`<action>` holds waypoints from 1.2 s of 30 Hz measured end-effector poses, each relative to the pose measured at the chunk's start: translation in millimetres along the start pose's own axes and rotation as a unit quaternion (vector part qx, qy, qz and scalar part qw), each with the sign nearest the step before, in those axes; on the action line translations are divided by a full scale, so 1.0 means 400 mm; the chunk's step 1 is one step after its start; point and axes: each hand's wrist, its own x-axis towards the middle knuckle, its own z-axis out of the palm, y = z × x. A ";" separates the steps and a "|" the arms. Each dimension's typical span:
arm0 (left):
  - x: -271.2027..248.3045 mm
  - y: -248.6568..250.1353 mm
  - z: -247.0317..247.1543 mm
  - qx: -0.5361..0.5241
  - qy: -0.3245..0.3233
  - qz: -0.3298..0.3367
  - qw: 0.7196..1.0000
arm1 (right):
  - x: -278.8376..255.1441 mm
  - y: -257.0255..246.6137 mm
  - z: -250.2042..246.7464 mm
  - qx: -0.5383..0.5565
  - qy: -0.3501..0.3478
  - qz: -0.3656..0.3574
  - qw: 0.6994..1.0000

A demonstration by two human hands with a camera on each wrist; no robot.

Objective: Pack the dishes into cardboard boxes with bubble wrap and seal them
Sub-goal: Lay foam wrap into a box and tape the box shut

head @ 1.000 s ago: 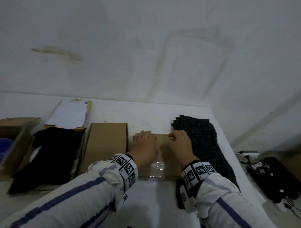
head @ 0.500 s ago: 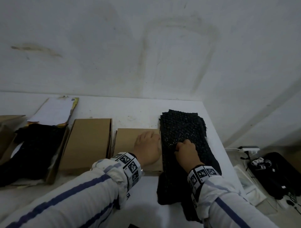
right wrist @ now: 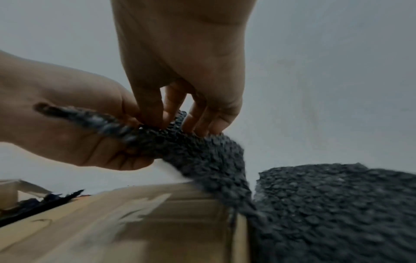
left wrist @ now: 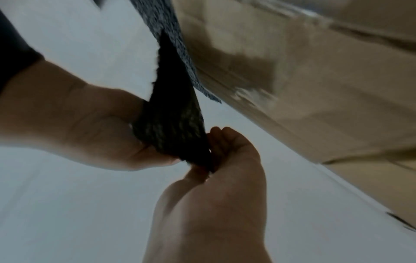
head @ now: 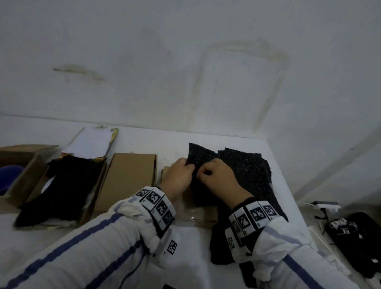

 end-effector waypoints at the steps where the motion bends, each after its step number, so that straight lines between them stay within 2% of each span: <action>1: -0.001 -0.014 -0.033 -0.034 0.024 -0.025 0.999 | 0.008 -0.022 0.010 0.021 0.003 0.002 1.000; 3: -0.011 -0.040 -0.106 -0.115 0.039 -0.064 0.991 | 0.024 -0.061 0.032 0.054 0.029 0.027 0.998; 5: -0.031 -0.065 -0.191 -0.151 0.049 -0.079 0.984 | 0.040 -0.108 0.067 0.093 0.035 0.069 0.993; 8: -0.055 -0.120 -0.323 -0.164 0.124 -0.070 0.976 | 0.064 -0.214 0.136 0.217 -0.044 0.115 0.968; 11: -0.079 -0.192 -0.436 -0.179 0.167 -0.096 0.965 | 0.083 -0.327 0.206 0.270 -0.114 0.116 0.949; 14: -0.104 -0.274 -0.552 -0.123 0.214 -0.108 0.963 | 0.095 -0.441 0.306 0.284 -0.177 0.095 0.937; 17: -0.122 -0.344 -0.632 -0.038 0.266 -0.092 0.959 | 0.101 -0.527 0.402 0.255 -0.200 0.078 0.943; 19: -0.131 -0.370 -0.663 0.081 0.286 -0.062 0.953 | 0.110 -0.567 0.451 0.229 -0.209 0.080 0.948; 21: -0.139 -0.393 -0.678 0.234 0.247 -0.057 0.938 | 0.120 -0.597 0.490 0.195 -0.220 0.078 0.953; 23: -0.138 -0.418 -0.684 0.350 0.147 -0.062 0.923 | 0.131 -0.615 0.521 0.163 -0.225 0.074 0.958; 25: -0.131 -0.446 -0.688 0.393 0.036 -0.071 0.916 | 0.142 -0.629 0.543 0.121 -0.232 0.072 0.962; 27: -0.124 -0.471 -0.692 0.408 -0.044 -0.063 0.910 | 0.149 -0.639 0.556 0.043 -0.243 0.065 0.967; 29: -0.117 -0.493 -0.692 0.420 -0.080 -0.054 0.903 | 0.150 -0.645 0.564 -0.056 -0.236 0.024 0.970; 33: -0.105 -0.520 -0.685 0.426 -0.089 -0.064 0.898 | 0.141 -0.638 0.570 -0.240 -0.161 -0.089 0.953; 36: -0.103 -0.535 -0.681 0.393 -0.085 -0.078 0.912 | 0.156 -0.627 0.582 -0.254 -0.214 -0.085 0.939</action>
